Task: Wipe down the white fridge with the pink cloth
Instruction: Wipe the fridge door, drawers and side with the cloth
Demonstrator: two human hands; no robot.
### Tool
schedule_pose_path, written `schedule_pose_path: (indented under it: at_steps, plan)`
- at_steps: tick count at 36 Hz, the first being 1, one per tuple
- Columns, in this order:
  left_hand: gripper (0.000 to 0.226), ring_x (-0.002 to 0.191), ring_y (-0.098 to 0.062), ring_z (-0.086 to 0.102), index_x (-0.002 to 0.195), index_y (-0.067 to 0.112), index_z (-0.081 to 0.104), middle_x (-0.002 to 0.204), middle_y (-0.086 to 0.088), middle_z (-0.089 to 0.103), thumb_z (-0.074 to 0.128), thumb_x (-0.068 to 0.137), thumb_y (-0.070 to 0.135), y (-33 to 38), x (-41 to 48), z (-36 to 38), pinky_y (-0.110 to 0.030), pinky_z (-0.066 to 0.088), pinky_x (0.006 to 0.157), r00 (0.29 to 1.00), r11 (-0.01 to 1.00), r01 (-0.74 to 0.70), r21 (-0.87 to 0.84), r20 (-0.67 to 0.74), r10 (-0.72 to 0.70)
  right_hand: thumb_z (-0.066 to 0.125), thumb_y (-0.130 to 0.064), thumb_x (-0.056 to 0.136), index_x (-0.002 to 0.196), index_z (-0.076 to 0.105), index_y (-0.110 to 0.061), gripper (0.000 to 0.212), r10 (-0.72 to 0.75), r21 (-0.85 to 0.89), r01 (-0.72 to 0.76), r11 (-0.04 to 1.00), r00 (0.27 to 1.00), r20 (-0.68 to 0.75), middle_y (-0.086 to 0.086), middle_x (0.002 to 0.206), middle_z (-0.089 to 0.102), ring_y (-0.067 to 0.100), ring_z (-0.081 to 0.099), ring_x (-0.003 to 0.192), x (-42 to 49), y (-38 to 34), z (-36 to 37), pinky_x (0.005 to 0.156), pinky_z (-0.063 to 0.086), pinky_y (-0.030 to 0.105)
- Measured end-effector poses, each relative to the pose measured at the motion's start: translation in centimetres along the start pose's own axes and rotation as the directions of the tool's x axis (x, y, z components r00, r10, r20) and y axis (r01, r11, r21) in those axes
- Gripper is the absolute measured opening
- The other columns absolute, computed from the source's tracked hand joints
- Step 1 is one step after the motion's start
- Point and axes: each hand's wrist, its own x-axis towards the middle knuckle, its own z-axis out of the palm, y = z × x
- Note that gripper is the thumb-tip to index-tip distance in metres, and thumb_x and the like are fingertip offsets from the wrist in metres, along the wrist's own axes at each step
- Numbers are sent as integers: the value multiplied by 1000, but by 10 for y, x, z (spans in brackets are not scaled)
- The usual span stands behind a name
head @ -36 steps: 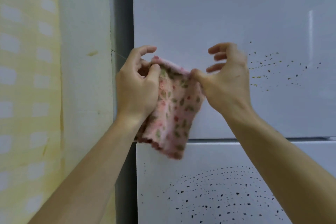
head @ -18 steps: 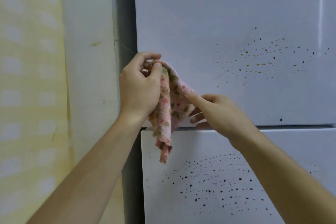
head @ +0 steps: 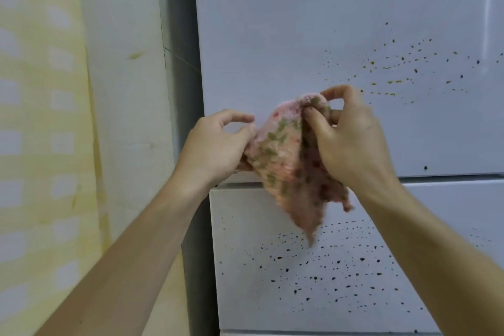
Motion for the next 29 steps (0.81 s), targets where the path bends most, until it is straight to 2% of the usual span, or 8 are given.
schedule_pose_path:
  at_steps: [2, 7, 11, 14, 17, 20, 24, 29]
  plan:
    - [16, 64, -21, 77, 109, 27, 76, 79, -3, 79, 64, 103, 19, 0, -3, -1, -41, 66, 79, 998, 997, 4, 80, 55, -9, 59, -39, 106, 125, 57, -25, 23, -54, -211, 57, 976, 998, 17, -5, 88, 66, 21, 64, 89, 2, -2, -3, 74, 44, 34]
    - [20, 61, -17, 73, 96, 27, 78, 76, -1, 75, 61, 106, 20, -4, 0, -4, -40, 65, 75, 1000, 996, -12, 87, 5, 11, 61, -49, 102, 130, 58, -26, 36, -140, -447, 135, 884, 990, 22, 1, 75, 68, 28, 62, 80, 8, -6, -10, 71, 46, 37]
    - [20, 88, -15, 76, 100, 30, 76, 89, 7, 79, 59, 107, 36, -9, 4, -7, -42, 62, 91, 999, 999, 33, -20, -28, -34, 74, -43, 95, 123, 60, -30, 34, -110, -311, 114, 943, 993, 30, -4, 60, 64, 10, 61, 64, 14, -2, -14, 66, 49, 29]
    - [41, 104, -14, 75, 111, 30, 72, 106, 5, 78, 81, 79, 54, -6, -1, -9, -41, 56, 104, 992, 987, 92, -130, 103, -79, 76, -33, 94, 117, 66, -32, 25, -53, -25, 54, 998, 998, 45, -7, 57, 62, 3, 51, 44, 15, -2, -12, 50, 39, 13]
    - [52, 112, -14, 70, 117, 35, 71, 118, 5, 70, 93, 72, 23, -6, -4, -9, -34, 56, 99, 983, 995, 39, -96, 182, -21, 78, -30, 94, 113, 74, -34, 19, 13, 220, -30, 975, 997, 78, -6, 67, 68, 1, 54, 47, 15, -3, -14, 46, 40, 13]
    - [47, 104, -14, 72, 111, 37, 73, 114, 6, 70, 85, 83, 2, -5, -2, -11, -32, 58, 90, 989, 999, -17, -31, 144, 21, 80, -28, 92, 107, 79, -34, 16, 78, 349, -115, 930, 990, 121, -4, 89, 80, 11, 77, 83, 18, -1, -18, 73, 60, 28]
    - [38, 99, -20, 74, 102, 38, 75, 106, 1, 76, 81, 88, 4, -4, 3, -17, -37, 59, 95, 988, 999, -47, 21, 148, 44, 81, -24, 88, 109, 82, -26, 21, 120, 411, -201, 889, 969, 214, 3, 107, 80, 17, 77, 101, 26, 6, -23, 90, 58, 31]
    - [21, 73, -4, 69, 83, 39, 74, 84, 8, 75, 76, 96, 23, -1, 11, -20, -8, 47, 64, 986, 960, -163, 225, 71, 151, 83, -33, 84, 111, 80, -28, 27, -2, 188, -39, 981, 977, 211, -2, 95, 79, 3, 75, 93, 24, 3, -28, 92, 56, 15]
